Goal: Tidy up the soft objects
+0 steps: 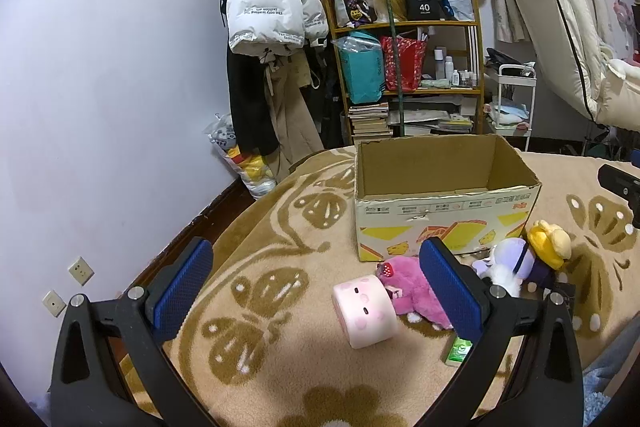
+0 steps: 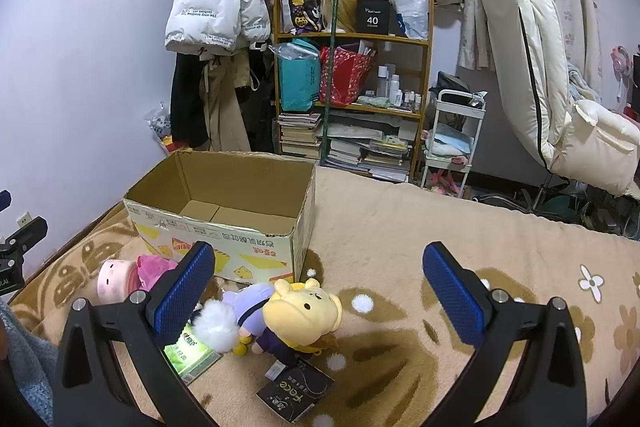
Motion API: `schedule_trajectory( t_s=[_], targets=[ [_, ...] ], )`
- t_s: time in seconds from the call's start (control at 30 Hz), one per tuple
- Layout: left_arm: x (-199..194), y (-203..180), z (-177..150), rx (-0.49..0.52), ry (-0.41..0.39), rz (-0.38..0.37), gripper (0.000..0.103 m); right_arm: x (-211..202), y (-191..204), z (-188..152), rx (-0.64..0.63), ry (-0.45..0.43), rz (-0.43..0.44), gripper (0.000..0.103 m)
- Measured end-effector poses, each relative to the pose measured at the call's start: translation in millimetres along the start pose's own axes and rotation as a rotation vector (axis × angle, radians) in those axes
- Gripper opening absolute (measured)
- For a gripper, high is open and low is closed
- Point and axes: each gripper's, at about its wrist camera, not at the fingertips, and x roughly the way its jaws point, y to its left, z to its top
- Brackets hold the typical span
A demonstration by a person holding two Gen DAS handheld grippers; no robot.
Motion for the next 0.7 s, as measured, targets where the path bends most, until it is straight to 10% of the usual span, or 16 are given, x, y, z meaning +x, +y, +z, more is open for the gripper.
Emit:
schedule_trajectory(
  t_s=[0.7],
  targets=[
    [-0.8, 0.6, -0.3, 0.003, 0.000, 0.003, 0.102, -0.1, 0.3, 0.6, -0.002, -0.004, 0.002, 0.103]
  ],
)
